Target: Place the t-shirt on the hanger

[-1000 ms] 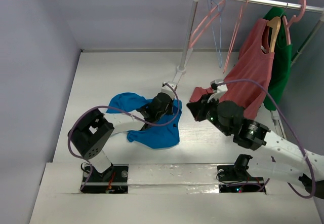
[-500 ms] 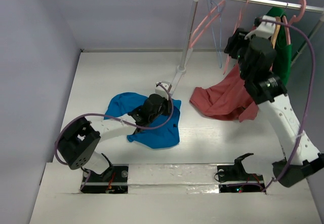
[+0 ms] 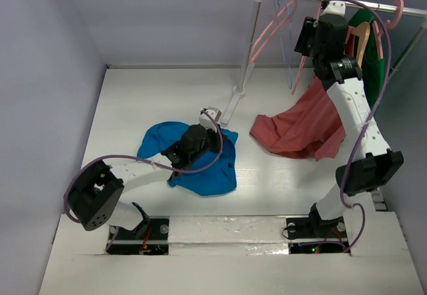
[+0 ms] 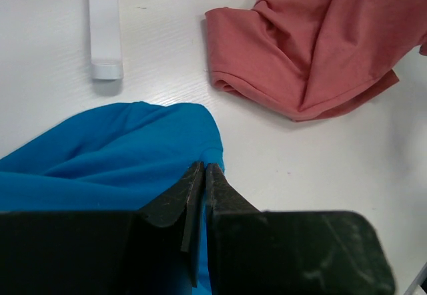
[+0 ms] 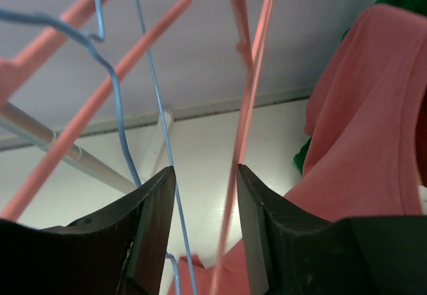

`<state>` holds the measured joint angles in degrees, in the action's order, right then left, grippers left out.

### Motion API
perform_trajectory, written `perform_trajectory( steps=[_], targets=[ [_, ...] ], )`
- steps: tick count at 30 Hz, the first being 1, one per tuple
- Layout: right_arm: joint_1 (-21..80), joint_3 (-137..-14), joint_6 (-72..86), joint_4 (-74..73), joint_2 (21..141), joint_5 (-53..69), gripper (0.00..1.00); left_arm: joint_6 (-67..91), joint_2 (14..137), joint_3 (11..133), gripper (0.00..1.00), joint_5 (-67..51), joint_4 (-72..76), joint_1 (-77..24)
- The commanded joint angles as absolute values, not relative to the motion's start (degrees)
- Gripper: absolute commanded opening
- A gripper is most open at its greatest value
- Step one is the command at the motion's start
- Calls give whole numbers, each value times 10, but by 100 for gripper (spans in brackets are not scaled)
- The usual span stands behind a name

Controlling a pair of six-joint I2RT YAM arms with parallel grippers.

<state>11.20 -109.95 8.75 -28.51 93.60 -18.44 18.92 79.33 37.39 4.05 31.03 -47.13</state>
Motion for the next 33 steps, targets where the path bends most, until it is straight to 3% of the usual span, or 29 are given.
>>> perform_trajectory(
  steps=[1, 14, 16, 19, 27, 33],
  targets=[
    [107, -1124, 75, -291, 938, -180, 48, 198, 764, 367, 0, 20, 350, -470],
    [91, -1105, 62, -274, 950, -209, 36, 197, 747, 358, 0, 16, 359, -470],
    [91, -1106, 62, -273, 950, -209, 26, 196, 749, 359, 0, 15, 359, -470],
    [91, -1110, 55, -276, 949, -216, 25, 196, 750, 359, 0, 13, 359, -470],
    [91, -1089, 47, -256, 921, -224, 0, 199, 752, 359, 0, 8, 362, -470],
    [86, -1069, 15, -209, 889, -214, 0, 200, 755, 359, 0, 8, 364, -470]
  ],
)
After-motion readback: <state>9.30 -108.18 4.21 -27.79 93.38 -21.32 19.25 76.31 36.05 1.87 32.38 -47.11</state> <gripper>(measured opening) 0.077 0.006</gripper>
